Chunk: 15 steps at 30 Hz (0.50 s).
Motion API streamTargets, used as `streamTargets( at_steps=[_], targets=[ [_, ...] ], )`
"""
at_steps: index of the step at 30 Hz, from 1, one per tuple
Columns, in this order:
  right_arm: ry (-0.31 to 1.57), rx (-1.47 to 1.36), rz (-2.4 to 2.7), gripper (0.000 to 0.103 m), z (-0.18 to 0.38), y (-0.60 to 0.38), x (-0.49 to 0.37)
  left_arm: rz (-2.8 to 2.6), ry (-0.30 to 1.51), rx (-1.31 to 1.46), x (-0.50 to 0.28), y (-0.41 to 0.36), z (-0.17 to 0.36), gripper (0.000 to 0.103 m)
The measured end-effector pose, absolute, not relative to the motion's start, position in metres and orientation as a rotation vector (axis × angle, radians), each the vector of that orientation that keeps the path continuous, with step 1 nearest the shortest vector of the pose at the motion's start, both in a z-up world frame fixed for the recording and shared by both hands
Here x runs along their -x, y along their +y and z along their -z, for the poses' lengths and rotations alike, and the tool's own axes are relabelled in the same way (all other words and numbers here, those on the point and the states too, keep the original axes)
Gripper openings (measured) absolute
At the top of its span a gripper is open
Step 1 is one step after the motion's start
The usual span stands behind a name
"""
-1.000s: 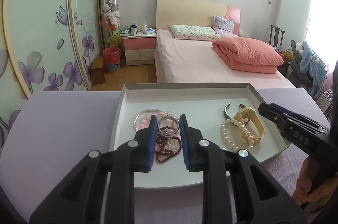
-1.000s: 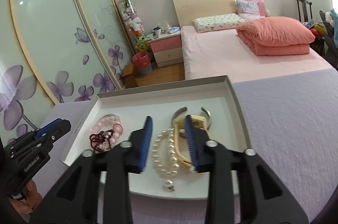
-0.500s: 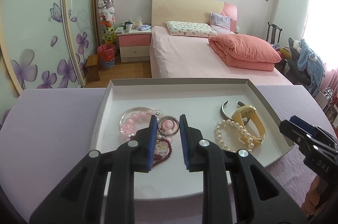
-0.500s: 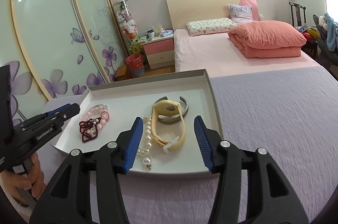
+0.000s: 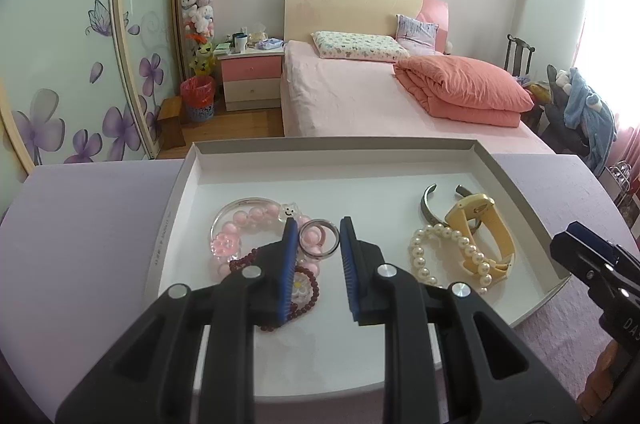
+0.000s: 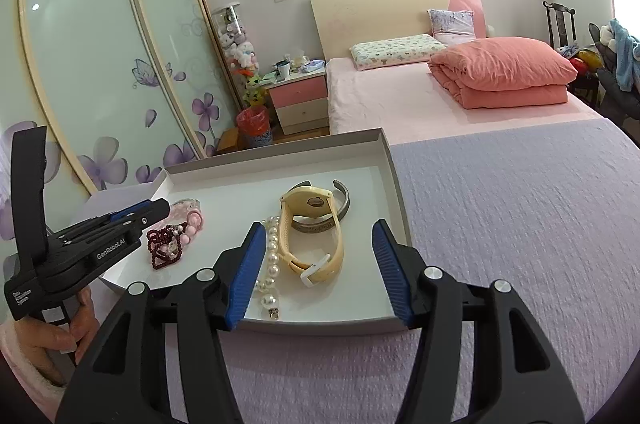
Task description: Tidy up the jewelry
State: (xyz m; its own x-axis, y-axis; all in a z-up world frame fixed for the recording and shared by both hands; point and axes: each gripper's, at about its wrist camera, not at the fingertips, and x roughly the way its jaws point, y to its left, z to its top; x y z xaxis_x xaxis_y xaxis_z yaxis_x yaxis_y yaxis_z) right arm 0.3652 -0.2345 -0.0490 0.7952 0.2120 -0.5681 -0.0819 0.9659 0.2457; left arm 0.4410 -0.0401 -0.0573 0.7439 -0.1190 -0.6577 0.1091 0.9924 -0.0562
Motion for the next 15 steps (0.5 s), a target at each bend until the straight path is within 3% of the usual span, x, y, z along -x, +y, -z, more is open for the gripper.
streamTargets(
  at_steps=[2,4,9,15],
  targets=[
    [0.633,-0.213,-0.157,0.058,0.049,-0.235,-0.365,0.124,0.721,0.012,-0.441,-0.040,0.058,0.024],
    [0.631,-0.214,-0.156,0.061,0.050,-0.235,-0.365,0.123,0.723,0.009,-0.441,-0.040,0.059,0.039],
    [0.627,-0.213,-0.148,0.068,0.050,-0.235,-0.364,0.118,0.715,0.015,-0.439,-0.038,0.059,0.057],
    [0.624,-0.222,-0.137,0.091,0.047,-0.236,-0.361,0.090,0.687,0.034,-0.429,-0.026,0.051,0.083]
  ],
)
